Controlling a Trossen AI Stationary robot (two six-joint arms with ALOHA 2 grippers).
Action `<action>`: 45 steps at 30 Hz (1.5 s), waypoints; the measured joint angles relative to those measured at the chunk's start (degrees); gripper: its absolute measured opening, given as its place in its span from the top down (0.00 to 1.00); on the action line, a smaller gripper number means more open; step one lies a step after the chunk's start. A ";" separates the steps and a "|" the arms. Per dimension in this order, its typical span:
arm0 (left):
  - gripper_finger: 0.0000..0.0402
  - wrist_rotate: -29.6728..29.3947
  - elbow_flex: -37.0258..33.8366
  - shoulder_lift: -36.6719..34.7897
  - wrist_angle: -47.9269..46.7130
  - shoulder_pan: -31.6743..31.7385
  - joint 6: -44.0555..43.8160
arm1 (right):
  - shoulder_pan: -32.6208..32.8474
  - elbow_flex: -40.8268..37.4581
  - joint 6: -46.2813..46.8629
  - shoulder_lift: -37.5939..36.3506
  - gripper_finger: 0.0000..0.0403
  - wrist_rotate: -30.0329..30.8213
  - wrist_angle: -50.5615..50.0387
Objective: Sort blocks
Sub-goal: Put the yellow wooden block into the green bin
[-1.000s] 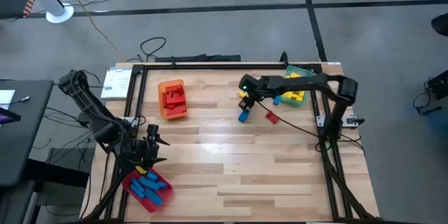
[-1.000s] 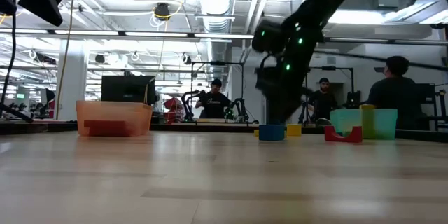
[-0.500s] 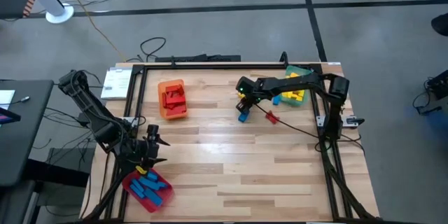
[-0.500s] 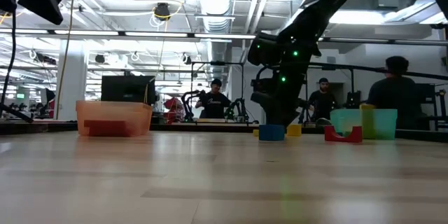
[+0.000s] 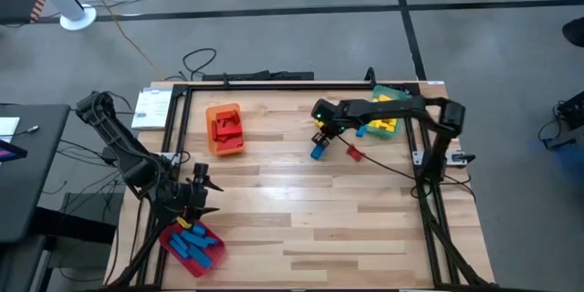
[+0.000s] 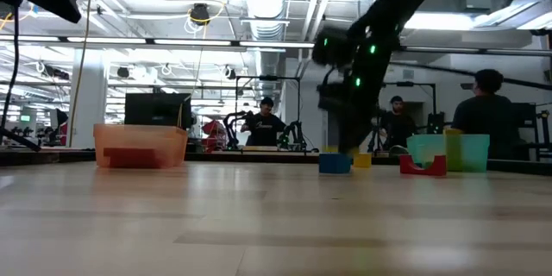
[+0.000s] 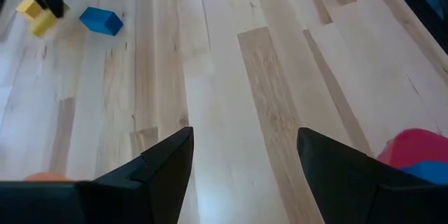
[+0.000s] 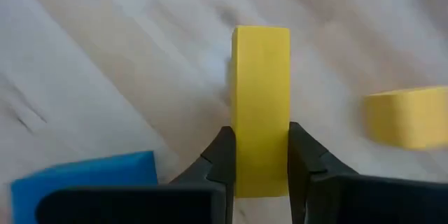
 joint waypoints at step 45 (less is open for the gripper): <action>0.38 3.50 -0.02 36.55 47.89 32.85 23.80 | -18.95 0.22 14.05 -12.66 0.50 17.19 -40.68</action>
